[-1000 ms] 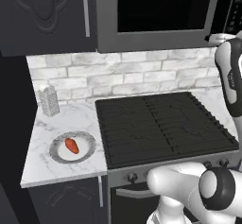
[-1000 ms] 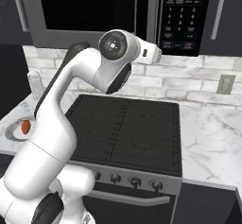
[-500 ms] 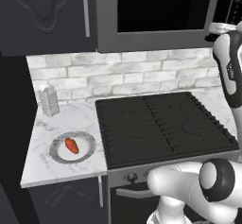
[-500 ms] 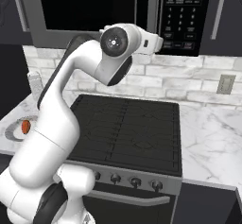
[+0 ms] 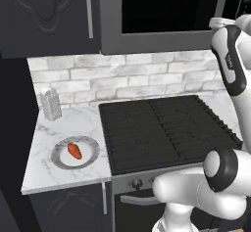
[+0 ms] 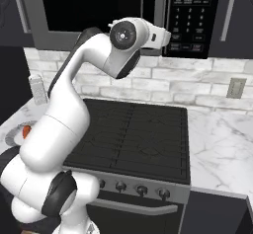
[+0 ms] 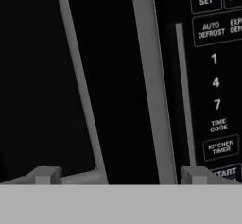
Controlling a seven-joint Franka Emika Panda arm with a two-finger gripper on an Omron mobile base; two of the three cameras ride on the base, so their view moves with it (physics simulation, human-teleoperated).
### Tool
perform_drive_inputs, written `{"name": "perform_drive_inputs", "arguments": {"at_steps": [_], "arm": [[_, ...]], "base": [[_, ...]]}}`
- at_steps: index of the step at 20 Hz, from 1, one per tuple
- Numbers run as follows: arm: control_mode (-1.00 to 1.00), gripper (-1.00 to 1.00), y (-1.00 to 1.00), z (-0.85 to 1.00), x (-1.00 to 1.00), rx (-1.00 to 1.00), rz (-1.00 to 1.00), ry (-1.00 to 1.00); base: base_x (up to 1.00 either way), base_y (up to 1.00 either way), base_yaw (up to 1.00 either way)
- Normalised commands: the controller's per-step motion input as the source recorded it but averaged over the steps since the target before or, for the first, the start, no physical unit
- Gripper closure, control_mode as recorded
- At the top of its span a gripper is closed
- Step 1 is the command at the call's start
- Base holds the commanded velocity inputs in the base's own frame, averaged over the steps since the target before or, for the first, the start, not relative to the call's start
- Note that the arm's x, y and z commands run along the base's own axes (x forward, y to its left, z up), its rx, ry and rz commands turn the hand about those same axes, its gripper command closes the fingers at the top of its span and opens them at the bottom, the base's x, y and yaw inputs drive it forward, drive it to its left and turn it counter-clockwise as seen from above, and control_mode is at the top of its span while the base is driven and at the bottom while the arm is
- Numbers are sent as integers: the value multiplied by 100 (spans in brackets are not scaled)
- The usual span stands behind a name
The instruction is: Pick the sweet potato from the counter and place it in the microwave. Then turn on the microwave.
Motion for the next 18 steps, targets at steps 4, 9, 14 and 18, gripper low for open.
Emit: {"name": "perform_drive_inputs", "arguments": {"at_steps": [4, 9, 14, 18], "arm": [[-100, -100, -1, 3, 47, 0, 0, 0], [-100, -100, -10, 0, 52, 0, 1, 0], [-100, -100, -22, 0, 48, 0, 1, 0], [-100, -100, -23, 0, 45, 0, 0, 0]], "base": [[0, 0, 0], [0, 0, 0], [0, 0, 0], [0, 0, 0]]}}
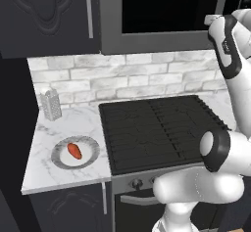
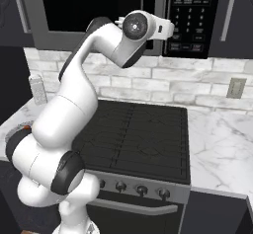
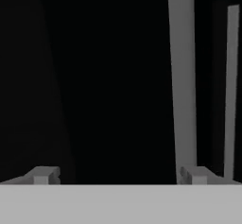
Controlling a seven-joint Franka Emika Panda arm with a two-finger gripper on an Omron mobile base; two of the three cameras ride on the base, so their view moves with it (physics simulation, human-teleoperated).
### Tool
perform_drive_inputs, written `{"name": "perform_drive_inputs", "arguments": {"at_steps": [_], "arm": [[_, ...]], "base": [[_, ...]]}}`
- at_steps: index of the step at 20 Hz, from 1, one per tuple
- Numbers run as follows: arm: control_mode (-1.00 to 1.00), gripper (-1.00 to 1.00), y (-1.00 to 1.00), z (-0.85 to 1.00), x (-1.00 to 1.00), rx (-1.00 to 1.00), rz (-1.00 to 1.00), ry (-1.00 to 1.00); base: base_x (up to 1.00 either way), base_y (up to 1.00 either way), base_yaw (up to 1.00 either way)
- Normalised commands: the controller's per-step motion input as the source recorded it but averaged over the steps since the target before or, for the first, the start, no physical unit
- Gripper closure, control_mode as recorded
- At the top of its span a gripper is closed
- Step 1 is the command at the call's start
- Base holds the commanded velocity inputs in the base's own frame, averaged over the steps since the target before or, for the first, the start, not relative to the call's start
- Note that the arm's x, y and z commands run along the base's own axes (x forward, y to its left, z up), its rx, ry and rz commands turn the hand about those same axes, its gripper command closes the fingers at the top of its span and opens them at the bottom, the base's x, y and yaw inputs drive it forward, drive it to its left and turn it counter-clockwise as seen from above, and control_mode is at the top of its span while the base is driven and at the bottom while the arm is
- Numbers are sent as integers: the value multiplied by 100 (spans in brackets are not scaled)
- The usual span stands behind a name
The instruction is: Pick the sweet potato from the counter and place it in the microwave. Then turn on the microwave.
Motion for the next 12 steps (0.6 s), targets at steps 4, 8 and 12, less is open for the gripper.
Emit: {"name": "perform_drive_inputs", "arguments": {"at_steps": [4, 8, 12], "arm": [[-100, 100, -1, 0, 28, 0, 2, 0], [-100, 100, 5, 0, -17, 5, 1, 0], [-100, 100, 23, 0, -61, 3, 0, 0]], "base": [[0, 0, 0], [0, 0, 0], [0, 0, 0]]}}
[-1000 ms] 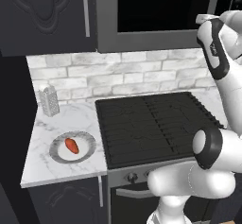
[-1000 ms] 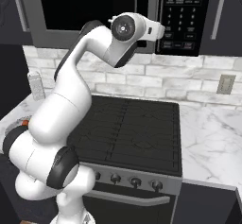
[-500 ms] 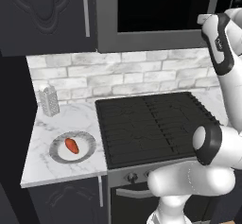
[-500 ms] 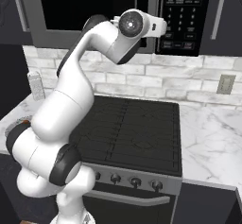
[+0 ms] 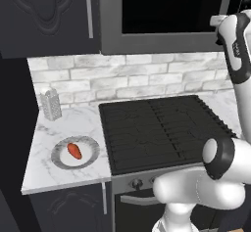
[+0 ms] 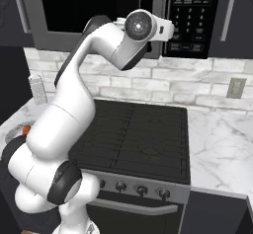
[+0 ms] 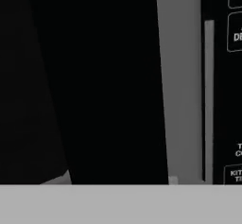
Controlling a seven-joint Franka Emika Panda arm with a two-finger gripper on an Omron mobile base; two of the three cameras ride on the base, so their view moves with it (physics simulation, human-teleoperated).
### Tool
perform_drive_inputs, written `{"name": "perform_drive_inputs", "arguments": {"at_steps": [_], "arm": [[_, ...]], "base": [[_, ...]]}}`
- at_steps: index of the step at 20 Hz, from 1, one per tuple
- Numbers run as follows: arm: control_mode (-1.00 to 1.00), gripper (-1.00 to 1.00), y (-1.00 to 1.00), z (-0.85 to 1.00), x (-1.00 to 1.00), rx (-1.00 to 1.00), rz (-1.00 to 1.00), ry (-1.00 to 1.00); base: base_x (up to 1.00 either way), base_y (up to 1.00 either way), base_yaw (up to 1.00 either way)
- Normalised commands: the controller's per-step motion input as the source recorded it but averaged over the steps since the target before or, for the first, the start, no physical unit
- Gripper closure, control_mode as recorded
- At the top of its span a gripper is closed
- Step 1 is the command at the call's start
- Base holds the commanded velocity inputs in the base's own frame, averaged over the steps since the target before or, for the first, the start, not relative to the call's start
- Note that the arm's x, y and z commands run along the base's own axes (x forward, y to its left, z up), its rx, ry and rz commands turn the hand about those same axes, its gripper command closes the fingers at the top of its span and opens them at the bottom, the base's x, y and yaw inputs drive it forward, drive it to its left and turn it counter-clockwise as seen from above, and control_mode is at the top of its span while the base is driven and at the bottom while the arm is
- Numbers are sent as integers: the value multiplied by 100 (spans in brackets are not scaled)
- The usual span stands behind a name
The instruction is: Pick the sweet potato from the counter and place it in the microwave. Then turn on the microwave.
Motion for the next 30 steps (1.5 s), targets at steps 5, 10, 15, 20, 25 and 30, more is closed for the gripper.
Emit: {"name": "perform_drive_inputs", "arguments": {"at_steps": [5, 10, 15, 20, 25, 30], "arm": [[-100, 100, 33, 9, -76, 0, 0, -3], [-100, 100, 26, 17, -99, 0, 0, -3], [-100, 100, 16, 22, -100, 0, -5, 0], [-100, 100, 8, 22, -100, 0, -12, 0], [-100, 100, 2, 17, -100, 0, -19, 1], [-100, 100, 0, 15, -100, 0, -17, 4]], "base": [[0, 0, 0], [0, 0, 0], [0, 0, 0], [0, 0, 0], [0, 0, 0], [0, 0, 0]]}}
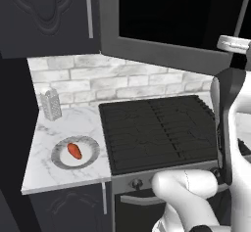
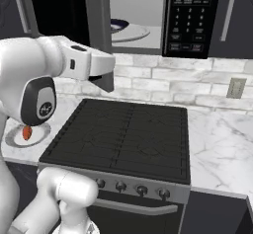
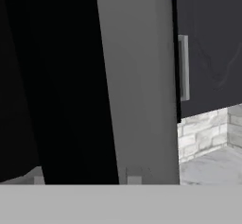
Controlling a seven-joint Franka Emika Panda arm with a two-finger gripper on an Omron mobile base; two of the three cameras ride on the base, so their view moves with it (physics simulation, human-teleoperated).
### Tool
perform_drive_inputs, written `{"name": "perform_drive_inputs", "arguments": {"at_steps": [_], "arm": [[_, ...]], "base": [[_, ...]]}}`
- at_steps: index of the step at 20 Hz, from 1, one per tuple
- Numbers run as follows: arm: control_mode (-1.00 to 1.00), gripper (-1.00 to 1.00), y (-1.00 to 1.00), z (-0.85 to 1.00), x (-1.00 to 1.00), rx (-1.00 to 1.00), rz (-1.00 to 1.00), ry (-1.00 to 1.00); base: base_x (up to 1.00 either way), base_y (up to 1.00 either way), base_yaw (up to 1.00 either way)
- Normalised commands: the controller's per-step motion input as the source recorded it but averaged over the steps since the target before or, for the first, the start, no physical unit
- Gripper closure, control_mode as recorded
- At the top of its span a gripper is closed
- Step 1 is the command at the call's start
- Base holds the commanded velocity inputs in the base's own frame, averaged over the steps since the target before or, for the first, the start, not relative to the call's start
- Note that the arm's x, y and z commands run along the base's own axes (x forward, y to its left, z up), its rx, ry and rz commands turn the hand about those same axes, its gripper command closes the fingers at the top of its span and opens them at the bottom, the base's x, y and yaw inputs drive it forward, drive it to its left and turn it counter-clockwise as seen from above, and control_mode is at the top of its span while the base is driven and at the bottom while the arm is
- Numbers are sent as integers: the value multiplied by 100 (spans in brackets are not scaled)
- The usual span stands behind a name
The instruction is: Pick the sweet potato from the counter and place it in the microwave. Then turn on the microwave.
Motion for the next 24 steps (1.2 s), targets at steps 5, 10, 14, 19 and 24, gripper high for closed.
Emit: {"name": "perform_drive_inputs", "arguments": {"at_steps": [5, 10, 14, 19, 24], "arm": [[-100, -100, 8, 15, -67, 0, -7, 6], [-100, -100, -11, 23, -38, 0, -2, 4], [-100, -100, -10, 18, -30, 0, 0, 4], [-100, -100, -10, 17, -59, 0, -3, 0], [-100, -100, -1, 21, -64, 0, 0, 0]], "base": [[0, 0, 0], [0, 0, 0], [0, 0, 0], [0, 0, 0], [0, 0, 0]]}}
